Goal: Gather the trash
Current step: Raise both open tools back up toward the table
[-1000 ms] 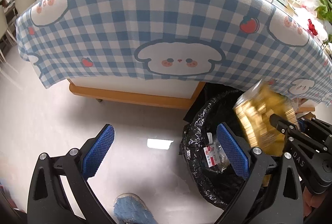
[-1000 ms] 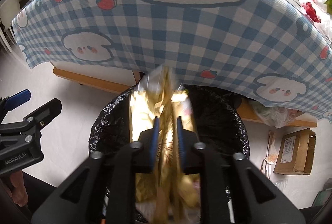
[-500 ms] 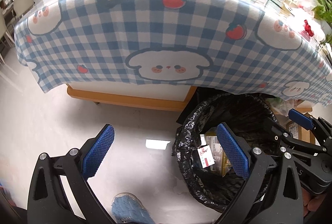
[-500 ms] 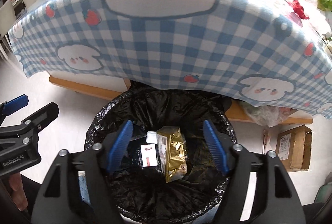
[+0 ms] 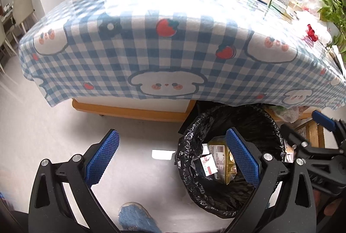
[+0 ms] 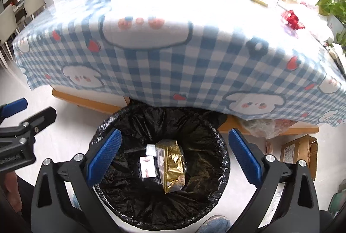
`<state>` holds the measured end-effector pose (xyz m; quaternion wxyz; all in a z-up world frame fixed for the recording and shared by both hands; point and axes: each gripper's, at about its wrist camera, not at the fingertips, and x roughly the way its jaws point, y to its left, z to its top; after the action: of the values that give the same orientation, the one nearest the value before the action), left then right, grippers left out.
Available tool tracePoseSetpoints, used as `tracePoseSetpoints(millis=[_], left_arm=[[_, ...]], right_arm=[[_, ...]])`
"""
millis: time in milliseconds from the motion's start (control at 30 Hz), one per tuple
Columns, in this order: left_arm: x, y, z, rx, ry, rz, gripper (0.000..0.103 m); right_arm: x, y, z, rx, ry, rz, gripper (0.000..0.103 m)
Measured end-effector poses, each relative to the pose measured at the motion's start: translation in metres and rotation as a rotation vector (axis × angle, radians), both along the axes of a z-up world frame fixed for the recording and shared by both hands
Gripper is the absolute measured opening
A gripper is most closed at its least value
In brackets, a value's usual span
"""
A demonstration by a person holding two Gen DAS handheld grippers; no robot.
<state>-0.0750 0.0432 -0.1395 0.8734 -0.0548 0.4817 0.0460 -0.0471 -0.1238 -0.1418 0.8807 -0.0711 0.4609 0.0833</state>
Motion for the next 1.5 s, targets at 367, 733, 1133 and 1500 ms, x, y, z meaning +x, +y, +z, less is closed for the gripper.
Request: tracePoseSetpoints(millis=[367, 733, 1133, 1500], left_arm=[[0.005, -0.004, 0.027, 0.003, -0.017, 0.007, 0.097], [0.028, -0.016, 0.06, 0.014, -0.055, -0.008, 0.097], [0.066, -0.02, 0.087, -0.003, -0.093, -0.013, 0.097], [0.113, -0.034, 0.106, -0.011, -0.102, -0.036, 0.097]], right_arm=[[0.001, -0.017, 0.044, 0.04, -0.072, -0.02, 0.095], [0.016, -0.029, 0.079, 0.048, -0.113, -0.025, 0.095], [0.054, -0.062, 0.114, 0.044, -0.167, -0.079, 0.095], [0.104, -0.073, 0.138, 0.056, -0.195, -0.09, 0.095]])
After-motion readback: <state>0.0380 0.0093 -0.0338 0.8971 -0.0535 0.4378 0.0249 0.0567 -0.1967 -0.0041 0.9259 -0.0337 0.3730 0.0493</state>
